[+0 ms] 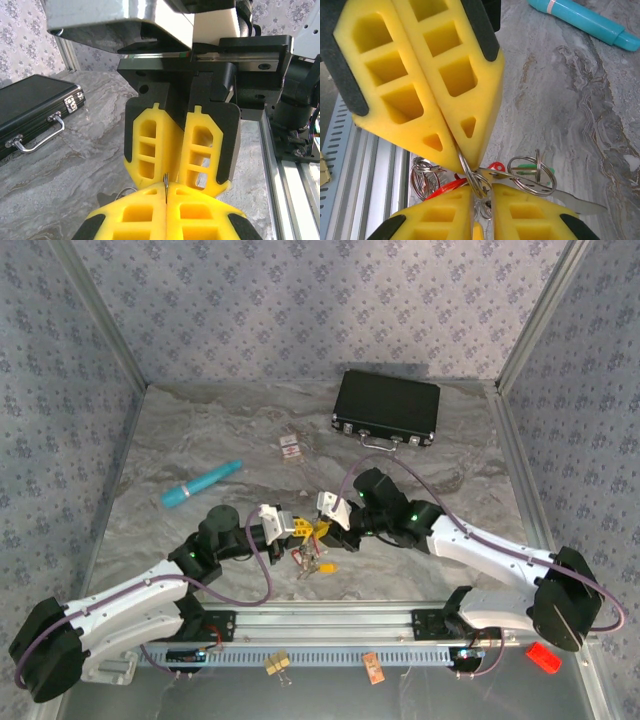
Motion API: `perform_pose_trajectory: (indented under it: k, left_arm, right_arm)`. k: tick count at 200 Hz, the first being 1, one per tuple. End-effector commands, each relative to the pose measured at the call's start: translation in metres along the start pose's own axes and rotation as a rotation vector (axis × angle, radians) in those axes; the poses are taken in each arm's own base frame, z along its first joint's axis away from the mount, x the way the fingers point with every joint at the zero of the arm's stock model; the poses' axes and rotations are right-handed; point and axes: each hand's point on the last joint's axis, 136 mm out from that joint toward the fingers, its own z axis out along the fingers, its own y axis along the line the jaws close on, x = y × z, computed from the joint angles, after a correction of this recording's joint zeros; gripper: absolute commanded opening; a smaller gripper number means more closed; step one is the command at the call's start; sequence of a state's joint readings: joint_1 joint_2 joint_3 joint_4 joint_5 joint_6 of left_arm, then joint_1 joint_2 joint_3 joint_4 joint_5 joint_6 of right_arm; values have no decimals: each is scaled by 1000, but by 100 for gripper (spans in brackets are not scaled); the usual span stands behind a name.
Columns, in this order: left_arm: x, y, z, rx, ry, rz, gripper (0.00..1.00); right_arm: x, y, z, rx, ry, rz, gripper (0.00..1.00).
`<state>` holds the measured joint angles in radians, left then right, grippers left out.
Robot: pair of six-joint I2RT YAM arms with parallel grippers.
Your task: Put the keys on the keyring
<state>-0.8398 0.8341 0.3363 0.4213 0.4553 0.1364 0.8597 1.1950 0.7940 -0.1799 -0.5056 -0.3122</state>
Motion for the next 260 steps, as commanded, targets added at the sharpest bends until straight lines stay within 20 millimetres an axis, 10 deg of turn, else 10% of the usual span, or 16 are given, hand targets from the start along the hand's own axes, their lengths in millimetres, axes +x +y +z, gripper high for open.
perform_pose_trajectory:
  k: [1, 84, 260]
  left_arm:
    - [-22, 1, -1, -9, -82, 26, 0]
    - [-22, 2, -1, -11, -77, 25, 0]
    - [-22, 4, -1, -25, -75, 25, 0]
  right_arm:
    - [-1, 1, -5, 13, -21, 6, 19]
    - [2, 3, -22, 42, -38, 4, 34]
    - [9, -11, 12, 161, -33, 10, 38]
